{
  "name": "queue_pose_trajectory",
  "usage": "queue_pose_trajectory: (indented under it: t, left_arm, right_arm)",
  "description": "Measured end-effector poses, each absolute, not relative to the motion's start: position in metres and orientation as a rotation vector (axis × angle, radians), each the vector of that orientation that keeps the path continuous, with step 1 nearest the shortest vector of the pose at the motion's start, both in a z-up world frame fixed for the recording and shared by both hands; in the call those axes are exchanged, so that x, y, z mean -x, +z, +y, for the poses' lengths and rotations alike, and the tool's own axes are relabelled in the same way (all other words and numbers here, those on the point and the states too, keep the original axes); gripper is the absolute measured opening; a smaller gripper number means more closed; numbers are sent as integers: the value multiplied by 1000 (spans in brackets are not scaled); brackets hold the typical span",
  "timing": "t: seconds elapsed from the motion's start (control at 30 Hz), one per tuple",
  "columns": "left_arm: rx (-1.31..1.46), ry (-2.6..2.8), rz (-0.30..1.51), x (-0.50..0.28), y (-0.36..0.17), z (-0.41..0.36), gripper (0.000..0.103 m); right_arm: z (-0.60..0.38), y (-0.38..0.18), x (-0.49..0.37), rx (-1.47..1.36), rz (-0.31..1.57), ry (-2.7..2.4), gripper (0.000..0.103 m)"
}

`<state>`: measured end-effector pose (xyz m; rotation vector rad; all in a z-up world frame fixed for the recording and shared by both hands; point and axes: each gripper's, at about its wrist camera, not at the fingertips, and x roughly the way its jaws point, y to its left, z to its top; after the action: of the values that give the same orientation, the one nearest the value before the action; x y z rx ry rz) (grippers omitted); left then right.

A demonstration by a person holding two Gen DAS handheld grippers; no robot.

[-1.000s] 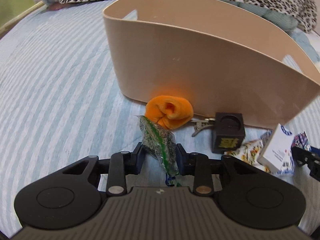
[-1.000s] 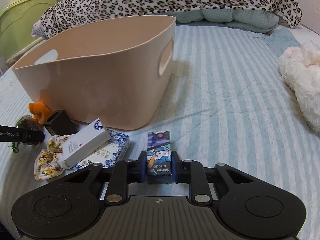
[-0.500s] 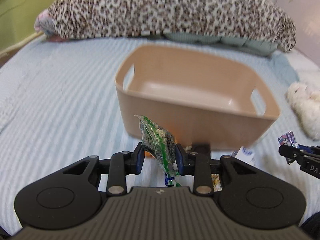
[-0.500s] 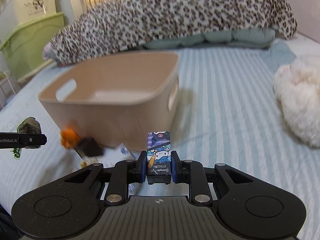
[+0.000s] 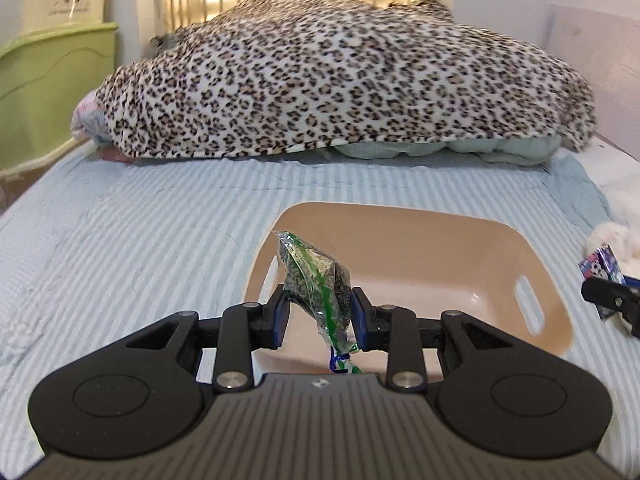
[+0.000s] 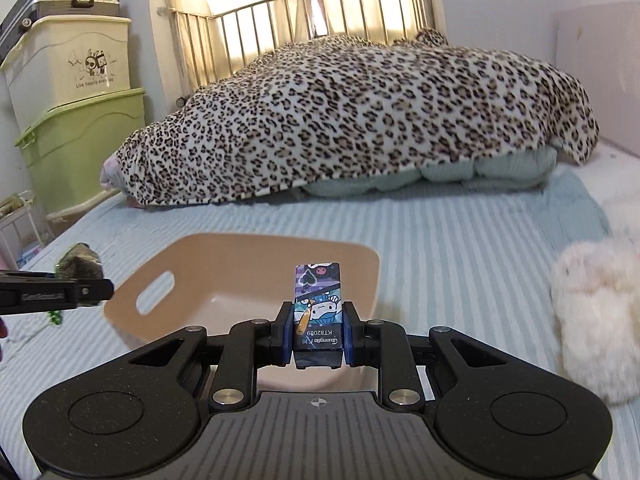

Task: Organize objects
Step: 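Carry both items over the basket and open both tools to drop them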

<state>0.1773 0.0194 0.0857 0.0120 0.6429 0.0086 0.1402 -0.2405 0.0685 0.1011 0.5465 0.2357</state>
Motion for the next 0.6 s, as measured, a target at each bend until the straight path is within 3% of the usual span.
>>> queue_pose_trajectory:
  t: [0.3,0.6]
  left_arm:
    - [19,7,735,-233,46,11,34]
    - [-65,-3,831,-241,12,0,36]
  right_arm:
    - [-217,46,-197,-23,597,207,21]
    - [-204,14,-213,35,737,209,22]
